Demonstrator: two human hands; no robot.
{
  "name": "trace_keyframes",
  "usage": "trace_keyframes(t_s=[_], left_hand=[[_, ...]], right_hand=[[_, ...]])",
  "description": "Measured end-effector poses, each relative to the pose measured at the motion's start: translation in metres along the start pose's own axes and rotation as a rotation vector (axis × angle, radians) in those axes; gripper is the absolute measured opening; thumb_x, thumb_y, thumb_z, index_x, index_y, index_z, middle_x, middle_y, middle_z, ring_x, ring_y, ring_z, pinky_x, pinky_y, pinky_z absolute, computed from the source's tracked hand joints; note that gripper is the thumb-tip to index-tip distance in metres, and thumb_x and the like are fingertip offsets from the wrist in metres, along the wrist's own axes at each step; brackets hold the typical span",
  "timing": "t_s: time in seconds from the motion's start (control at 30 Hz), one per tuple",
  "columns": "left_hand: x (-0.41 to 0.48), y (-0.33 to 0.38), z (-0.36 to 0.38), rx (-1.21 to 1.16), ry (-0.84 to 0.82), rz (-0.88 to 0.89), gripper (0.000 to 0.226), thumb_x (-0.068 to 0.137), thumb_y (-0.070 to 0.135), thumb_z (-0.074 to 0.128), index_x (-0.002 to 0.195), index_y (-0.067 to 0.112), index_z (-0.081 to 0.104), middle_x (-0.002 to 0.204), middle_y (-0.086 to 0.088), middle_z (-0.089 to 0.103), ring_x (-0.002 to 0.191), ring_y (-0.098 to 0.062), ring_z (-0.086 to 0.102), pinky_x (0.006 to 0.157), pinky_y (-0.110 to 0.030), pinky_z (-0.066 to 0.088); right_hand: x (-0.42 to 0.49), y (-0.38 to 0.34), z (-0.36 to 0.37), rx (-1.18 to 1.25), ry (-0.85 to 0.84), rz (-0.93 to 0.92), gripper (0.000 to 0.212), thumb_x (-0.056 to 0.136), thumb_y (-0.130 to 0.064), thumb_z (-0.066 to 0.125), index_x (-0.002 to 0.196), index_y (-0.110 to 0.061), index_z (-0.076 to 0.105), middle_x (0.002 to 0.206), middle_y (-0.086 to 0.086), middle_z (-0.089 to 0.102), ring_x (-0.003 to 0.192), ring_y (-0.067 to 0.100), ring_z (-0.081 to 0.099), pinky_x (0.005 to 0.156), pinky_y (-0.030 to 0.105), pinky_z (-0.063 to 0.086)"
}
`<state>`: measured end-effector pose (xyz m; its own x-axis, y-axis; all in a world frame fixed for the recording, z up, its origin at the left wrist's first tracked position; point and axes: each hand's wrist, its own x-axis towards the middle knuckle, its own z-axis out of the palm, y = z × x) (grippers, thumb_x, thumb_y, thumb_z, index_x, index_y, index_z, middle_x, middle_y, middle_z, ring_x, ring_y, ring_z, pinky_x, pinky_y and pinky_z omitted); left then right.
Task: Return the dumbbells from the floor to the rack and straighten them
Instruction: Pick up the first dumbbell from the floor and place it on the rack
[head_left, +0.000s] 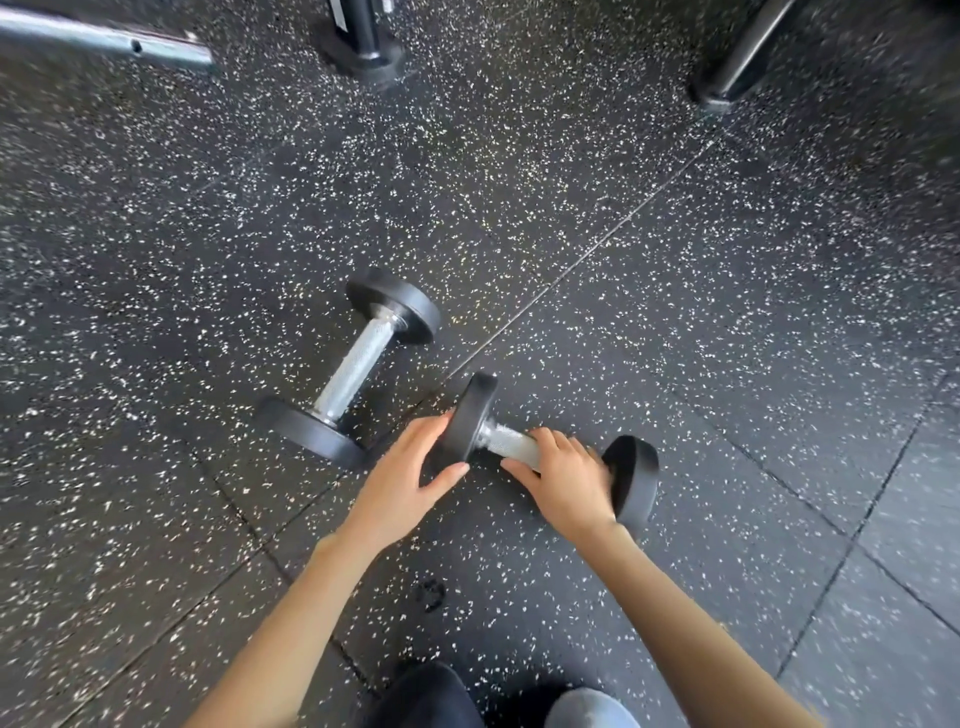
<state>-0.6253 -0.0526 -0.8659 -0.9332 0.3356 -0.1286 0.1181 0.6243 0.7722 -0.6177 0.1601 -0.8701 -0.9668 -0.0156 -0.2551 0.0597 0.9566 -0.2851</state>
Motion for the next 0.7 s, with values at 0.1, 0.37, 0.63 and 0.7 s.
trace_keyframes(t_s=[0.1, 0.37, 0.63, 0.7], left_hand=[[0.006, -0.002, 0.001, -0.142, 0.013, -0.016, 0.052, 0.086, 0.055, 0.050, 0.135, 0.044, 0.035, 0.127, 0.030, 0.041, 0.118, 0.012, 0.041, 0.098, -0.008, 0.032], [0.023, 0.000, 0.009, -0.472, -0.017, -0.234, 0.044, 0.084, 0.031, 0.065, 0.116, 0.051, 0.043, 0.117, 0.032, 0.053, 0.106, 0.007, 0.058, 0.084, -0.007, 0.044], [0.039, -0.003, 0.016, -0.582, -0.079, -0.317, 0.042, 0.077, 0.042, 0.062, 0.115, 0.046, 0.044, 0.118, 0.026, 0.054, 0.104, 0.017, 0.053, 0.080, 0.002, 0.038], [0.045, -0.005, 0.017, -0.611, -0.086, -0.330, 0.038, 0.081, 0.036, 0.063, 0.114, 0.047, 0.048, 0.117, 0.025, 0.057, 0.106, 0.013, 0.055, 0.081, 0.000, 0.039]], right_hand=[[0.002, -0.001, 0.005, -0.040, 0.065, 0.012, 0.050, 0.084, -0.064, 0.045, 0.108, -0.021, 0.052, 0.101, -0.002, 0.063, 0.094, 0.024, 0.058, 0.075, 0.035, 0.041], [0.025, 0.003, -0.001, -0.106, 0.076, -0.002, 0.050, 0.076, -0.073, 0.043, 0.091, -0.026, 0.047, 0.082, -0.007, 0.067, 0.074, 0.023, 0.064, 0.047, 0.028, 0.023], [0.044, 0.008, -0.003, -0.172, 0.116, -0.062, 0.048, 0.077, -0.070, 0.047, 0.087, -0.023, 0.048, 0.077, -0.006, 0.064, 0.066, 0.024, 0.064, 0.047, 0.026, 0.028], [0.051, 0.010, -0.004, -0.184, 0.155, -0.117, 0.047, 0.077, -0.068, 0.050, 0.086, -0.022, 0.049, 0.073, -0.006, 0.063, 0.060, 0.023, 0.063, 0.046, 0.025, 0.028]])
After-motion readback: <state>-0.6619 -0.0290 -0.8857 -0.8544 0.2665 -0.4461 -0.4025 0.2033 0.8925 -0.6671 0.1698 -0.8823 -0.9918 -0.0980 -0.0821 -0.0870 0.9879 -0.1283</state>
